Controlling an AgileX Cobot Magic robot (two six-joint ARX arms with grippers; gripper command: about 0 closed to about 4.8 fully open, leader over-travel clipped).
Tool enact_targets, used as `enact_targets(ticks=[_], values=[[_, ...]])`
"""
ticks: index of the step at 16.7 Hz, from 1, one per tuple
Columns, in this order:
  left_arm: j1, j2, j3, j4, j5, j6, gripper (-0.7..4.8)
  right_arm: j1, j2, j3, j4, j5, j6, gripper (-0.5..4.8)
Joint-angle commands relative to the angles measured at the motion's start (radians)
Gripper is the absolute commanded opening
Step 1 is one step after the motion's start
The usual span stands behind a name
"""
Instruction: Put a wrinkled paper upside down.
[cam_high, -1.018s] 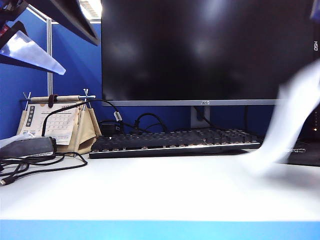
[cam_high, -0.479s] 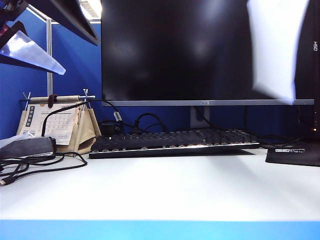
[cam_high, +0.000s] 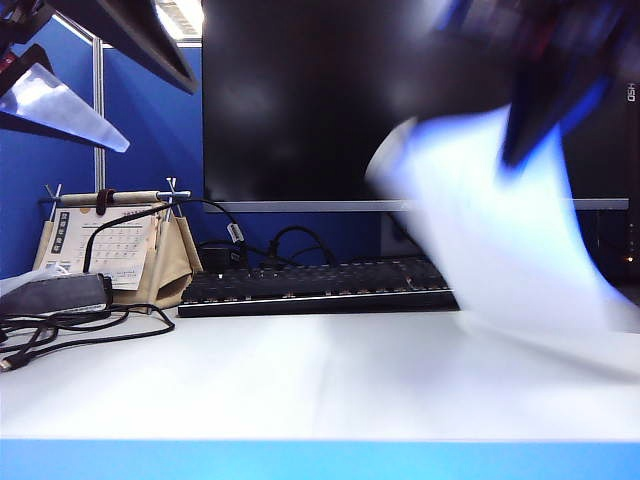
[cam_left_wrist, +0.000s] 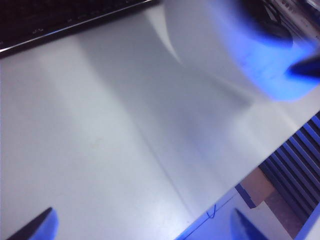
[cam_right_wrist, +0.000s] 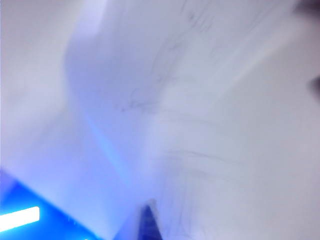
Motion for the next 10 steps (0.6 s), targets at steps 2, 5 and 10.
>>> enact_targets(ticks=[2, 5, 10], values=[[0.000, -0.003, 0.008, -0.013, 0.023, 0.000, 4.65, 0.088, 0.132, -0.039, 0.130, -0.012, 0.006, -0.06], [0.000, -0.003, 0.008, -0.024, 0.031, -0.001, 4.65, 0.083, 0.198, -0.060, 0.200, -0.058, 0.025, -0.06], [0.000, -0.003, 0.008, -0.009, 0.027, 0.000, 4.65, 0.084, 0.264, -0.071, 0.317, -0.121, 0.032, -0.06]])
